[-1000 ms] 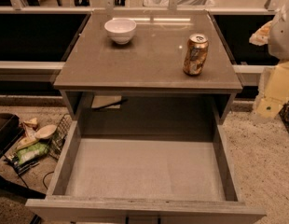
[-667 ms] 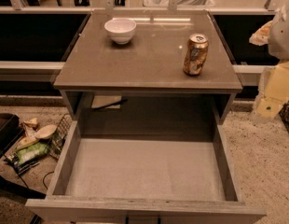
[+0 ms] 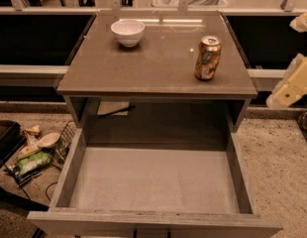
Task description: Place orange can into top drawer
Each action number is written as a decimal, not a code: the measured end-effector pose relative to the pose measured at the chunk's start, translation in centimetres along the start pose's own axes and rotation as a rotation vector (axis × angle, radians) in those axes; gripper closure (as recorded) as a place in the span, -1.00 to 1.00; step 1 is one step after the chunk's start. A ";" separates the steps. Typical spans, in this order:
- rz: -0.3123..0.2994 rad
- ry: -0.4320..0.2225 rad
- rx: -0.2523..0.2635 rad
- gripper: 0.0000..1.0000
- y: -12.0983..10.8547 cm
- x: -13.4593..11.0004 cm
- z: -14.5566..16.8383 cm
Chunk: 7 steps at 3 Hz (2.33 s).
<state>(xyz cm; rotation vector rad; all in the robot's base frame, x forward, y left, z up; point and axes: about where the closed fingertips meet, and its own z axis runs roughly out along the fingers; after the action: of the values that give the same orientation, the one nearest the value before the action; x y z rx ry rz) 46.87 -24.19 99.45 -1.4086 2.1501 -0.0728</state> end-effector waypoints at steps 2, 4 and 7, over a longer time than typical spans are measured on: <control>0.202 -0.378 0.111 -1.00 -8.6 -2.2 4.8; 0.319 -0.643 0.080 -1.00 -11.9 -4.7 13.8; 0.336 -0.846 0.010 -0.70 -14.2 -9.2 22.9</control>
Offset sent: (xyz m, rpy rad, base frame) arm 0.1682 -0.0193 -0.0074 0.6132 -0.3213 -0.1457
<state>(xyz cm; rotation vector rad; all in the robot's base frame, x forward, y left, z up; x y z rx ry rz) 72.29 -16.89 88.93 -0.8190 1.6100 0.5409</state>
